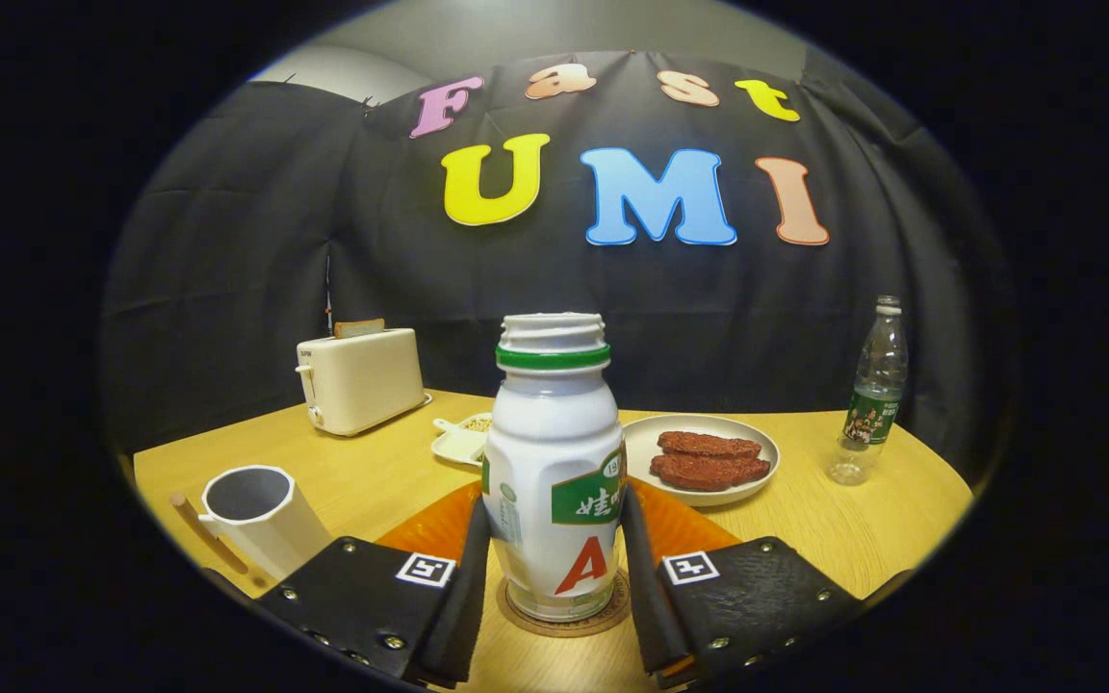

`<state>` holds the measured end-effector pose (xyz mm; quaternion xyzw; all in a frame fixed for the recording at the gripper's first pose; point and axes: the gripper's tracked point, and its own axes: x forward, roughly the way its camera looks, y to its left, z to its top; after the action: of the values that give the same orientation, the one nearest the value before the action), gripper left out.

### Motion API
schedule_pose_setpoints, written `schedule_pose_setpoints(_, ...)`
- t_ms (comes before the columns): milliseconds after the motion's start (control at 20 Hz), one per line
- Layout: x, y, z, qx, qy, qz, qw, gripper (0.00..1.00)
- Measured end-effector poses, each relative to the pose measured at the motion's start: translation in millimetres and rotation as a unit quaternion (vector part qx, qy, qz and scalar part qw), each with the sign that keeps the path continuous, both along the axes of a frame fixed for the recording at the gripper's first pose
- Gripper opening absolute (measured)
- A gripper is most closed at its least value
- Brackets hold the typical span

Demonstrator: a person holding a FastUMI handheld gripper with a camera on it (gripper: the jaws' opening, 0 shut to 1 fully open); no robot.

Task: Take the bottle from table, then pour the juice into the cup, finally place the bottle on the coaster

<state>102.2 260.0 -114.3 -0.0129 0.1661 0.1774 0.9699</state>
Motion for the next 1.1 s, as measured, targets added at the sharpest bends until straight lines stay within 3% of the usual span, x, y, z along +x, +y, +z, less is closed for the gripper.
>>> schedule_pose_setpoints(200, 0.4, 0.2, 1.8, -0.003, -0.007, -0.001, 1.000, 0.64)
schedule_pose_setpoints(350, -2.2, 2.8, 8.2, -0.023, -0.028, 0.006, 0.999, 0.77)
schedule_pose_setpoints(400, -1.7, 4.1, 18.3, -0.031, -0.043, 0.006, 0.999, 0.93)
schedule_pose_setpoints(450, -3.0, 2.8, 24.6, -0.035, -0.056, 0.004, 0.998, 1.00)
schedule_pose_setpoints(900, -28.6, -3.8, 138.1, -0.011, -0.164, -0.005, 0.986, 0.97)
schedule_pose_setpoints(1100, -40.8, -30.9, 179.4, 0.009, -0.192, -0.022, 0.981, 0.96)
